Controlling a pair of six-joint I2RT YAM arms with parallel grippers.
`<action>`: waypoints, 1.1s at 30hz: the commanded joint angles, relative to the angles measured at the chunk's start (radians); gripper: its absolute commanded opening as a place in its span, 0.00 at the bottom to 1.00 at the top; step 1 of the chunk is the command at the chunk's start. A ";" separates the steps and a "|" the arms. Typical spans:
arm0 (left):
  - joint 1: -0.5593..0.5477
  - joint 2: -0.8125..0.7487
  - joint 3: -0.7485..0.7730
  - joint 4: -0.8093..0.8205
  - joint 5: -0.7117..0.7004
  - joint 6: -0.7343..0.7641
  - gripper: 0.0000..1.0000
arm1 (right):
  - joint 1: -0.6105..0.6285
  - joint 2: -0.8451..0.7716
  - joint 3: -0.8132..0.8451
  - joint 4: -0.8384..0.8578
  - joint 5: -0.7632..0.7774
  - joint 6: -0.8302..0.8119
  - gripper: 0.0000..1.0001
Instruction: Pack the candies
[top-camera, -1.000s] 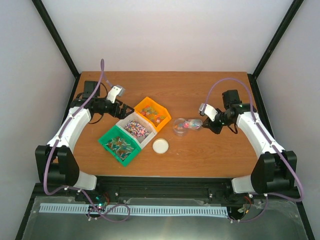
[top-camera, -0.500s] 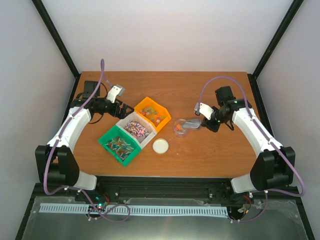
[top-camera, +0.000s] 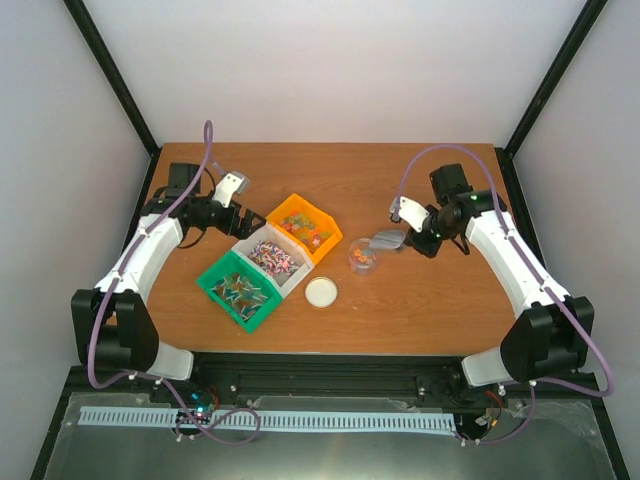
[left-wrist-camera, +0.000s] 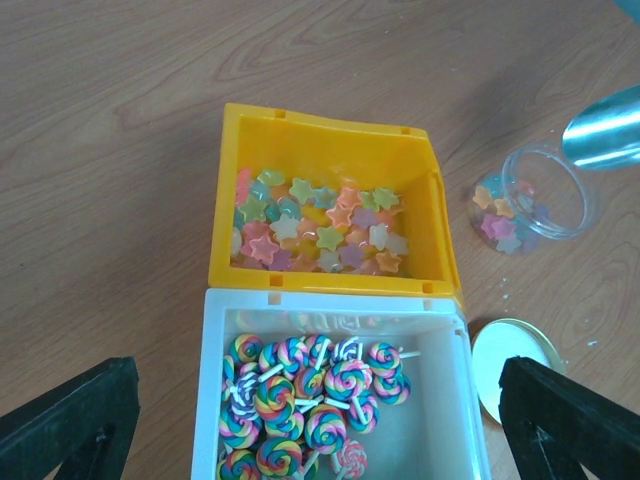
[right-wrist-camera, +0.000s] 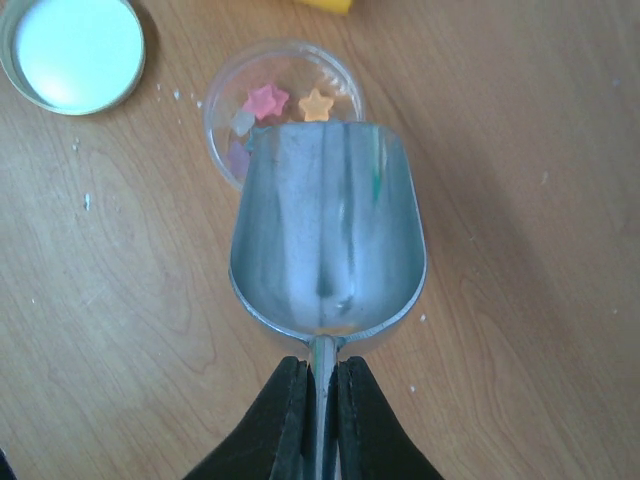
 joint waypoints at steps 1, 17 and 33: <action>0.005 0.008 -0.012 -0.007 -0.043 0.038 0.99 | 0.046 -0.005 0.074 -0.004 -0.037 0.097 0.03; 0.026 0.049 -0.060 -0.019 -0.253 0.019 0.89 | 0.375 0.126 0.290 0.000 0.029 0.471 0.03; 0.067 0.032 -0.132 -0.080 -0.215 0.081 0.81 | 0.551 0.321 0.310 0.045 0.000 0.519 0.03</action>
